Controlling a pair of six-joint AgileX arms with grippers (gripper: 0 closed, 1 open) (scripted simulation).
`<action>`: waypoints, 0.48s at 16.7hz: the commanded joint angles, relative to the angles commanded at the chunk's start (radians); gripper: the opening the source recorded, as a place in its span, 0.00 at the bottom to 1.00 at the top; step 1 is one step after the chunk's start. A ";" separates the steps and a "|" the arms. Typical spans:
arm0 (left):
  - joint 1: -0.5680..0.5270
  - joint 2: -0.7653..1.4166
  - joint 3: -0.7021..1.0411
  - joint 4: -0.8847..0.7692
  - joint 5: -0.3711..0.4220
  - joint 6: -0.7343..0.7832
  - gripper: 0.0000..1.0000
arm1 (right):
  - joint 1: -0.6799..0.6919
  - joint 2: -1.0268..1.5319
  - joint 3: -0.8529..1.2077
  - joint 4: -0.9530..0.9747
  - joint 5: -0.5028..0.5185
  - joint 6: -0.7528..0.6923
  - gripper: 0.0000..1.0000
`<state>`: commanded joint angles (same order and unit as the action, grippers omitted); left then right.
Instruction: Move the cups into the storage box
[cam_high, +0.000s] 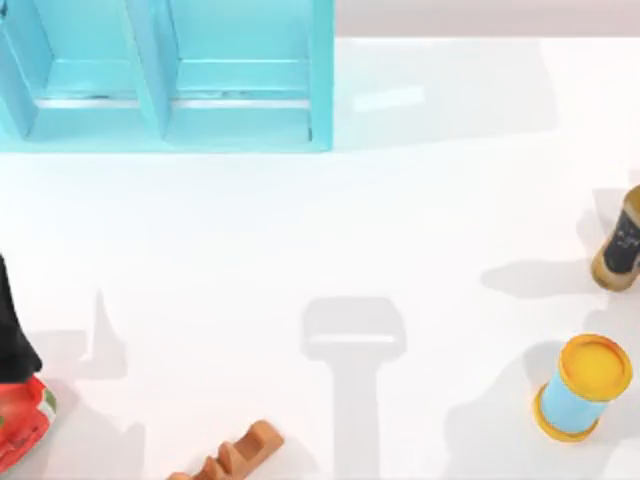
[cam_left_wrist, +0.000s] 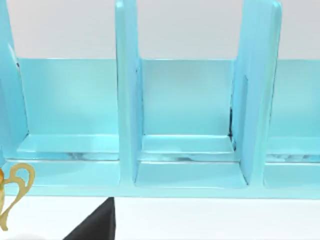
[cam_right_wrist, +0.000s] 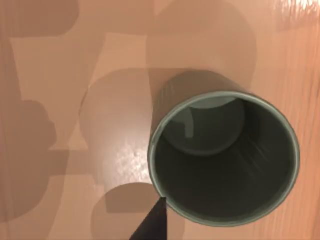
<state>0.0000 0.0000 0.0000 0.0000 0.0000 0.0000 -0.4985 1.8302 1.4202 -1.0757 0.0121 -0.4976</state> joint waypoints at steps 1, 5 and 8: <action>0.000 0.000 0.000 0.000 0.000 0.000 1.00 | 0.000 0.000 0.000 0.000 0.000 0.000 1.00; 0.000 0.000 0.000 0.000 0.000 0.000 1.00 | 0.000 0.000 0.000 0.000 0.000 0.000 1.00; 0.000 0.000 0.000 0.000 0.000 0.000 1.00 | 0.000 0.000 0.000 0.000 0.000 0.000 1.00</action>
<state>0.0000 0.0000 0.0000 0.0000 0.0000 0.0000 -0.4985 1.8302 1.4202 -1.0757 0.0121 -0.4976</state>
